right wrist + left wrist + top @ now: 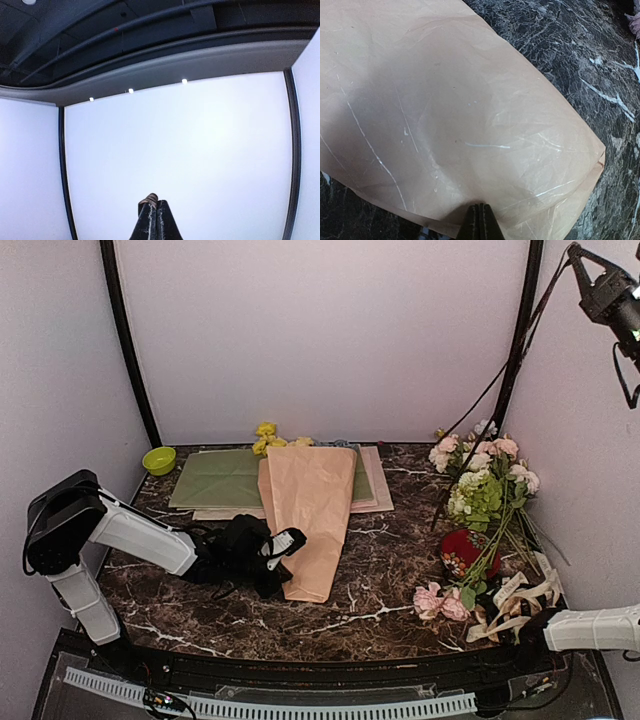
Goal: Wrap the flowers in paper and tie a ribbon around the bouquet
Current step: Pick up the ribbon from the corner of the board, then place the ribbon at the center of the board.
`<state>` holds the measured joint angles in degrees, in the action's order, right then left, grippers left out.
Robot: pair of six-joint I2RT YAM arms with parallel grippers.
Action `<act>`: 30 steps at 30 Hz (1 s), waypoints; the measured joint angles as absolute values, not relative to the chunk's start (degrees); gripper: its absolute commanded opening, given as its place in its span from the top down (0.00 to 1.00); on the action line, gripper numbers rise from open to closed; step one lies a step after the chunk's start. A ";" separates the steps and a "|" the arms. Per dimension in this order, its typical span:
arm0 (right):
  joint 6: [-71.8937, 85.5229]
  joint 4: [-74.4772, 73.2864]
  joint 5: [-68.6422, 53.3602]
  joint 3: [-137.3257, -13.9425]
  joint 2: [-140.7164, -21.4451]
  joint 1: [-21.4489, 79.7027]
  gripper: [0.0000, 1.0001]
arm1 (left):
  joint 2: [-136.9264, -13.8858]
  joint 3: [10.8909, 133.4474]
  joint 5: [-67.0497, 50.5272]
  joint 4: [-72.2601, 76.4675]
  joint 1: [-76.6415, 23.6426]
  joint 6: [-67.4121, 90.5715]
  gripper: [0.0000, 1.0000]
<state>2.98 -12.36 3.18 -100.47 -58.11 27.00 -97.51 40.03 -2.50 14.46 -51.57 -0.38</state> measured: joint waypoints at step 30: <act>11.73 -12.58 -13.41 -93.25 -90.45 27.33 0.66 | -97.51 40.03 -2.52 14.41 -51.57 -0.36 1.00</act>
<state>11.73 -12.58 -13.41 -93.25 -90.45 27.33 -97.51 40.03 -2.52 14.41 -51.57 -0.36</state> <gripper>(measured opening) 0.098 0.005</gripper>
